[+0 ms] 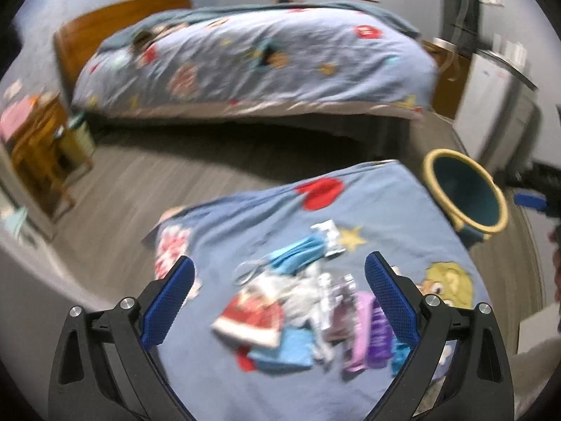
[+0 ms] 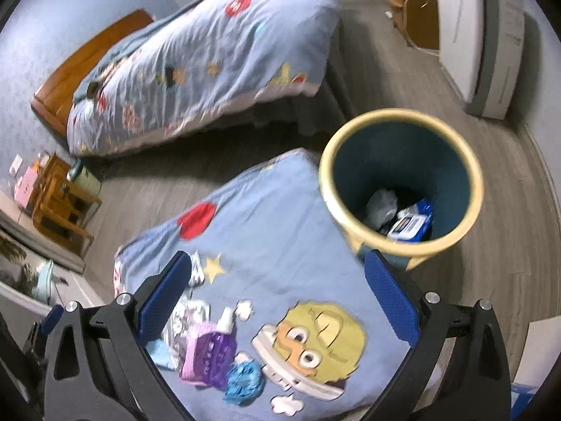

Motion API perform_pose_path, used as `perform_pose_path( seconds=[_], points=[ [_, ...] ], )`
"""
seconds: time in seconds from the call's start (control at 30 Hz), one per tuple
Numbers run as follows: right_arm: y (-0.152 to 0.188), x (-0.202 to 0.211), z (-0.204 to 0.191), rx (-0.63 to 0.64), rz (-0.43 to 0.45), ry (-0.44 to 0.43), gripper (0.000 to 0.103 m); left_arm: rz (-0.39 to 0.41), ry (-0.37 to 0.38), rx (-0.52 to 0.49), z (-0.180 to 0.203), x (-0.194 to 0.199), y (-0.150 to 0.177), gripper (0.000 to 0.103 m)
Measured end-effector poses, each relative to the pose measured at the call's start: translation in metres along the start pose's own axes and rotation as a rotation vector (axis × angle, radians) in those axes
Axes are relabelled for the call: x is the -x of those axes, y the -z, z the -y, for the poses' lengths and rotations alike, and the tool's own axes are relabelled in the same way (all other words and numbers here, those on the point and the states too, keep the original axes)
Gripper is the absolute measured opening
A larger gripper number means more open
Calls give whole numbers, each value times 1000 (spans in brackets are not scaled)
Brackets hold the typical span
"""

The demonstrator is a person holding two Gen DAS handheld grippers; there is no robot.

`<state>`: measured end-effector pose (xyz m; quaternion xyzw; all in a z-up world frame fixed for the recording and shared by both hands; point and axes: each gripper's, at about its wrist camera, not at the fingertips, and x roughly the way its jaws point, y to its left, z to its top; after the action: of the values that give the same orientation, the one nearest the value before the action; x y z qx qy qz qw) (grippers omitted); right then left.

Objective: Collect trash
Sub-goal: 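Move both tools back over the remaining trash on the blanket, then grasp the blue glove with the right tool while the left tool grasps the toothpaste tube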

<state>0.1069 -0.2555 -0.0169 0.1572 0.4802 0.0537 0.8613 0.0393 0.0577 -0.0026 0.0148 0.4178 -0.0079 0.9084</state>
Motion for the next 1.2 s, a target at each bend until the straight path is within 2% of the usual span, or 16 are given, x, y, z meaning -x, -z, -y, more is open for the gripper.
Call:
perform_pose_path(
  seconds=[0.2,0.4,0.53,0.63,0.8,0.83,0.93,0.97,1.0,1.2],
  points=[
    [34,-27,-29,23,-76,-21,97,-67,-34,32,-35,-18,18,97],
    [74,-47,-27,-47,-149,4,97,-167,-65,-64,-30,-49,38,97],
    [94,-56,-28,-26,-172,53,95,-199,-56,-95,-20,-57,43,97],
    [109,-67,-32,3,-237,58,74,-211,-53,-106,-16,-60,44,96],
    [132,-91,-35,36,-364,42,49,-235,-45,-90,-16,-65,44,95],
    [134,-94,-36,41,-377,34,38,-239,-43,-89,-16,-65,44,95],
    [132,-91,-37,49,-368,23,34,-251,-48,-97,-14,-68,45,94],
    [130,-89,-36,45,-360,20,25,-257,-51,-100,-14,-69,46,93],
    [129,-87,-36,42,-353,21,21,-263,-51,-101,-14,-71,47,92],
    [112,-73,-33,41,-283,21,21,-307,-54,-122,-11,-81,51,79]
  ],
)
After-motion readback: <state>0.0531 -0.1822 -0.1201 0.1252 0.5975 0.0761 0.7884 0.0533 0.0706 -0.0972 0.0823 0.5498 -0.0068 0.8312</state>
